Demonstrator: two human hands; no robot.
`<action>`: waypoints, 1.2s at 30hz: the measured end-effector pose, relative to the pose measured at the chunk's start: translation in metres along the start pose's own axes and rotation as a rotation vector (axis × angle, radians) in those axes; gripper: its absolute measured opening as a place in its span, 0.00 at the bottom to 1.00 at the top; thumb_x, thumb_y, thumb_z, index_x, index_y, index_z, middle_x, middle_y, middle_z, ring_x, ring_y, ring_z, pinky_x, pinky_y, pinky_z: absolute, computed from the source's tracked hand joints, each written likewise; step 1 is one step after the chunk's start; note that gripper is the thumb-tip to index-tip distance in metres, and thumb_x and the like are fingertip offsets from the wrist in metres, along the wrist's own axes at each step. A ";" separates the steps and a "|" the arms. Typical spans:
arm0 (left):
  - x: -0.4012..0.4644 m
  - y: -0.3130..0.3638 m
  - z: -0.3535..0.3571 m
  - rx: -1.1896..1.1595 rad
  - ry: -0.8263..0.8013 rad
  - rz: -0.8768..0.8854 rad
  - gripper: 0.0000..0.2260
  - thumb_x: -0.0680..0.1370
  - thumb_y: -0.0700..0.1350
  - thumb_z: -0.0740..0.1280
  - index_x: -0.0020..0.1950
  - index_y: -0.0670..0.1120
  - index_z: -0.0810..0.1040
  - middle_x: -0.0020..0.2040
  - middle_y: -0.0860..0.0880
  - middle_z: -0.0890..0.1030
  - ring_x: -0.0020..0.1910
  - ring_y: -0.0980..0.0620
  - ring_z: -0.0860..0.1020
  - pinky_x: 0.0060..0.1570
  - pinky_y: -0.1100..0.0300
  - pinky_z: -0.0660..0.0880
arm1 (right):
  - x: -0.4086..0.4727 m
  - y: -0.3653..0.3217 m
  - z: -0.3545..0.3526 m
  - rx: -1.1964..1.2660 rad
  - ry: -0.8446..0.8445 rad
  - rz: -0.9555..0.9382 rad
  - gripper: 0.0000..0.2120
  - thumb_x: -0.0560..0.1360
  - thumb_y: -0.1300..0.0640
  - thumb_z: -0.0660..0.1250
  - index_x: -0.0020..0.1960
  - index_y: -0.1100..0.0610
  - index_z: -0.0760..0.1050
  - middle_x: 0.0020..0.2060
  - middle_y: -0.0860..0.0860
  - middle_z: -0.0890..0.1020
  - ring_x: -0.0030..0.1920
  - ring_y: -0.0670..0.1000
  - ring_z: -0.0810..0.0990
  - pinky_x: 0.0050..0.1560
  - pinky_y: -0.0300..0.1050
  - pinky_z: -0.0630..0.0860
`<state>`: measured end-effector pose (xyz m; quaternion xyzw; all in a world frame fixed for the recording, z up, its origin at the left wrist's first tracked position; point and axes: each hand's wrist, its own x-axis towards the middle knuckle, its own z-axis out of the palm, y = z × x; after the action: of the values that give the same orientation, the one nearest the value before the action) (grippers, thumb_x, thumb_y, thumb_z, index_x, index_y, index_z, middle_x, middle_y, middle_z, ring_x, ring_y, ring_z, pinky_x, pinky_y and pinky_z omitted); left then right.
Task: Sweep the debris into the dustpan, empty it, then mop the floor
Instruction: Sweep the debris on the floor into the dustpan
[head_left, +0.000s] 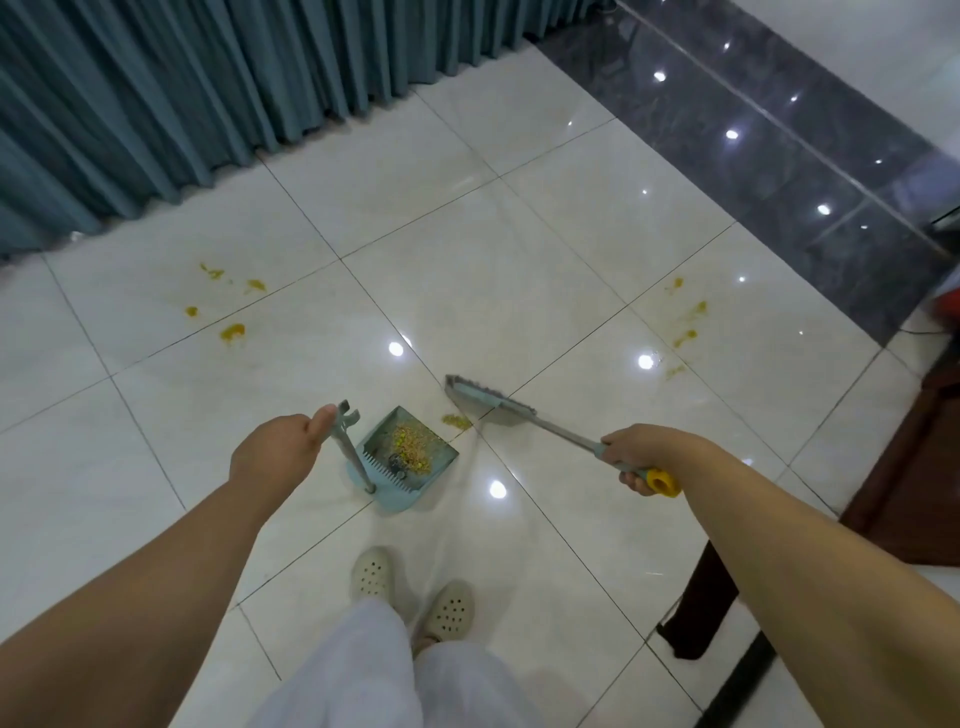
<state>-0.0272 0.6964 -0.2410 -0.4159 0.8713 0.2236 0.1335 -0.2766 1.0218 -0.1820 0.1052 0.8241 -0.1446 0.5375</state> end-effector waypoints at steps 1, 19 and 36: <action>-0.002 -0.002 0.000 0.017 0.002 -0.004 0.30 0.79 0.63 0.44 0.31 0.44 0.70 0.29 0.47 0.71 0.30 0.48 0.70 0.34 0.58 0.66 | 0.004 0.000 0.003 0.047 -0.004 0.012 0.17 0.81 0.59 0.57 0.70 0.55 0.68 0.35 0.56 0.71 0.27 0.47 0.67 0.20 0.30 0.67; 0.014 -0.027 -0.011 0.122 -0.005 0.114 0.29 0.80 0.62 0.41 0.35 0.45 0.71 0.31 0.47 0.73 0.32 0.49 0.72 0.33 0.58 0.65 | -0.025 0.012 0.089 0.099 -0.350 0.055 0.13 0.81 0.56 0.59 0.64 0.52 0.71 0.25 0.51 0.70 0.19 0.45 0.66 0.19 0.33 0.66; -0.002 -0.085 -0.029 0.116 -0.015 0.115 0.29 0.79 0.63 0.42 0.33 0.46 0.70 0.30 0.48 0.73 0.32 0.49 0.72 0.31 0.59 0.65 | -0.039 -0.003 0.123 0.310 -0.117 0.140 0.13 0.79 0.57 0.62 0.62 0.59 0.71 0.28 0.54 0.71 0.18 0.46 0.66 0.18 0.32 0.66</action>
<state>0.0391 0.6359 -0.2385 -0.3550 0.9042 0.1831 0.1509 -0.1566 0.9750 -0.1925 0.2353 0.7500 -0.2378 0.5705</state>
